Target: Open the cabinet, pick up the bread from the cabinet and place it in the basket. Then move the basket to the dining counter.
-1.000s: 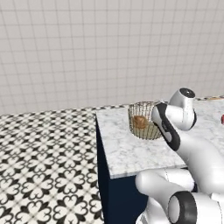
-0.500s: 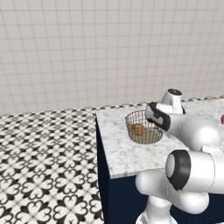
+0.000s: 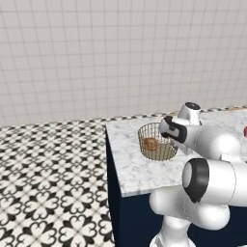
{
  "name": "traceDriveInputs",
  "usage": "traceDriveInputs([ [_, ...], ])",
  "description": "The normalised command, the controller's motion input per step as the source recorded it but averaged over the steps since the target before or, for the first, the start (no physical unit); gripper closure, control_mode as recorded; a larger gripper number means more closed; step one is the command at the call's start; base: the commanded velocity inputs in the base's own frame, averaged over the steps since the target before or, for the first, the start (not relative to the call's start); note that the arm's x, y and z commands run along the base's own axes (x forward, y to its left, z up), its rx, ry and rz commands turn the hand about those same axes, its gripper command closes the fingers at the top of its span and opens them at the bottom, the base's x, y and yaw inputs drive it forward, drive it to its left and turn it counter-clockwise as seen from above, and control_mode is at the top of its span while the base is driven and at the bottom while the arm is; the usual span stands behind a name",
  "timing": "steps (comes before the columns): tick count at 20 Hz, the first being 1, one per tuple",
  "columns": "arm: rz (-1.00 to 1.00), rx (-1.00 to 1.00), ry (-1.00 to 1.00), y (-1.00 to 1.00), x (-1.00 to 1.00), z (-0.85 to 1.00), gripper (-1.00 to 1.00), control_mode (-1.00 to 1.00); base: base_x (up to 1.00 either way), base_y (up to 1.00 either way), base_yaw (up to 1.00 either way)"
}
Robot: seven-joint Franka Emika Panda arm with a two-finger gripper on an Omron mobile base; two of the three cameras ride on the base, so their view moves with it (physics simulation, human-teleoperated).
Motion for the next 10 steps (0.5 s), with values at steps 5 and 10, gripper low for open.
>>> traceDriveInputs([
  [5, 0.00, 0.00, -0.05, 0.00, 0.00, -0.11, -1.00, -1.00, 0.00, 0.00, 0.00],
  [10, 0.01, -0.01, 0.08, 0.00, 0.02, 0.08, -1.00, -1.00, 0.00, 0.00, 0.00],
])
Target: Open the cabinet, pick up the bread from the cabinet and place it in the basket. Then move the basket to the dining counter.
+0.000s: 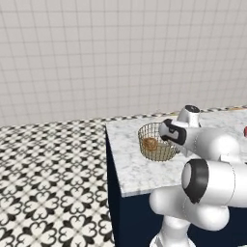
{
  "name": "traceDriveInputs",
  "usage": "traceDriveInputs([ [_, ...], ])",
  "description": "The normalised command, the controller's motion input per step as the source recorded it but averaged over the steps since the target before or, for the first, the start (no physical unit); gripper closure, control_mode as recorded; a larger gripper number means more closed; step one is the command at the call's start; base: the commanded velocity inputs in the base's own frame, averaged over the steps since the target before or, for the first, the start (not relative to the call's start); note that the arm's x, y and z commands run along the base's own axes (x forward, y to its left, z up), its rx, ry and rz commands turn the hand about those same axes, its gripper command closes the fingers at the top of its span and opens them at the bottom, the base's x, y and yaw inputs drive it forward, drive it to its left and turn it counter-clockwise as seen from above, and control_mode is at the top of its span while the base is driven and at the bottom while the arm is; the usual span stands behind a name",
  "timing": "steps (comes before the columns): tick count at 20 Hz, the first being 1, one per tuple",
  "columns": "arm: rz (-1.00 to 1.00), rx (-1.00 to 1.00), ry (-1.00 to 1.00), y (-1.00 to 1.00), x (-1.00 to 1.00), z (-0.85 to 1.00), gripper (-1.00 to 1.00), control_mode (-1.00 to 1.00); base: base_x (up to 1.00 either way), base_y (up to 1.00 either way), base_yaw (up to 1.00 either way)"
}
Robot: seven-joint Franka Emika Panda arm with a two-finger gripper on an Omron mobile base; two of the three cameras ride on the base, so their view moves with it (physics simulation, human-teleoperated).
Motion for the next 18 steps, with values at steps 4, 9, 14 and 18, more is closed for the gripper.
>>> traceDriveInputs([
  [4, 0.00, -0.01, -0.03, 0.00, -0.16, 0.60, -1.00, -1.00, 0.00, 0.00, 0.00],
  [9, 0.09, 0.00, -0.20, 0.00, -0.62, 0.98, -1.00, -1.00, 0.00, 0.00, 0.00],
  [14, 0.23, -0.12, -0.15, 0.40, -0.93, 1.00, -1.00, -1.00, 0.00, 0.00, 0.00],
  [18, 0.33, -0.28, 0.00, 0.75, -0.85, 0.95, -1.00, -1.00, 0.00, 0.00, 0.00],
])
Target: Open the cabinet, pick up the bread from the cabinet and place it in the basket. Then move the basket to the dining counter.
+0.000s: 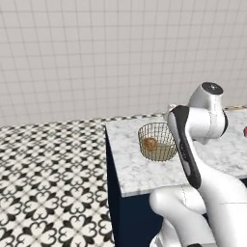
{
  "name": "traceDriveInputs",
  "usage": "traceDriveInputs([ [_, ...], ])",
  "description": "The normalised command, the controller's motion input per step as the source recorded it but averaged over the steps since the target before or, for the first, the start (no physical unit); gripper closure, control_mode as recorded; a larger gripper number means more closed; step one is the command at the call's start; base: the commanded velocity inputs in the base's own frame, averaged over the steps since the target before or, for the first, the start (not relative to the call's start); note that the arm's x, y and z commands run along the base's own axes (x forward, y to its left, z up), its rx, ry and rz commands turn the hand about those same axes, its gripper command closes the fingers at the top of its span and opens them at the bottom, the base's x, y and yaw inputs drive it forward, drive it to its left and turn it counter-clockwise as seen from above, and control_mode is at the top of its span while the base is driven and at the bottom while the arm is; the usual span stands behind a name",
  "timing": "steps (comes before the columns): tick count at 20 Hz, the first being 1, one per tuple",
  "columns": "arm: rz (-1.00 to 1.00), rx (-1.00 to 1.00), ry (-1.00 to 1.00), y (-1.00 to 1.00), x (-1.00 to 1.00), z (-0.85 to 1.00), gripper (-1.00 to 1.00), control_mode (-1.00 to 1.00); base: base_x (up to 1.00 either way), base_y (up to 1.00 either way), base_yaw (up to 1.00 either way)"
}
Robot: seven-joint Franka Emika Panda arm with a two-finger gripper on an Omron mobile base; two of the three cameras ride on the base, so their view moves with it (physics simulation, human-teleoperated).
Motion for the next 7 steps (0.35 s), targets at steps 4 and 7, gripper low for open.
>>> traceDriveInputs([
  [4, 0.33, -0.33, 0.00, 0.93, -0.79, 0.81, -1.00, -1.00, 0.00, 0.00, 0.00],
  [7, 0.30, -0.30, 0.00, 0.98, -0.81, 0.37, -1.00, -1.00, 0.00, 0.00, 0.00],
])
